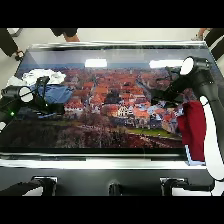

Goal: Fold the shirts.

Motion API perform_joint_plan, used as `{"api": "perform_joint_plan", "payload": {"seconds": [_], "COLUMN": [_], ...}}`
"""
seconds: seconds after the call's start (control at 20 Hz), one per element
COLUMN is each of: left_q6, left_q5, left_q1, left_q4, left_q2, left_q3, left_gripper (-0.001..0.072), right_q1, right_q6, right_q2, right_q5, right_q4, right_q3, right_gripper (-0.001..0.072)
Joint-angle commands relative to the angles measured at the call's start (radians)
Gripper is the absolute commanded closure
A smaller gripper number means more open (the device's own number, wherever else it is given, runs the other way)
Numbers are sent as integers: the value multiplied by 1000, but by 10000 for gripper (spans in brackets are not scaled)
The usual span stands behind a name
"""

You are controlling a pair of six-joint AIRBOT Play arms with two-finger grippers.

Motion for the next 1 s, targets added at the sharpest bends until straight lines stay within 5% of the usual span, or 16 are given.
{"api": "perform_joint_plan", "payload": {"seconds": [0.0, 0.25, 0.5, 0.85, 0.9, 0.95], "left_q6": [-15, -55, -120, -166, -166, -166], "left_q5": [63, 338, 111, 200, 216, 219], "left_q1": [-2, 53, 403, 436, 431, 431], "left_q4": [-11, 22, -323, -463, -471, -480], "left_q2": [-1, -37, -403, -634, -644, -648], "left_q3": [-6, 56, 397, 445, 445, 444], "left_gripper": [11, -8, -11, -7, 2, 169], "right_q1": [0, 0, 0, 0, 0, 0], "right_q6": [0, 0, -16, -16, -16, -16], "right_q2": [-1, -1, -2, -2, -2, -2], "right_q5": [-81, -325, -323, -283, -282, -280], "right_q4": [1, 0, 4, 4, 4, 4], "right_q3": [1, 1, 0, 0, 0, 0], "right_gripper": [57, 54, 56, 56, 57, 57]}}
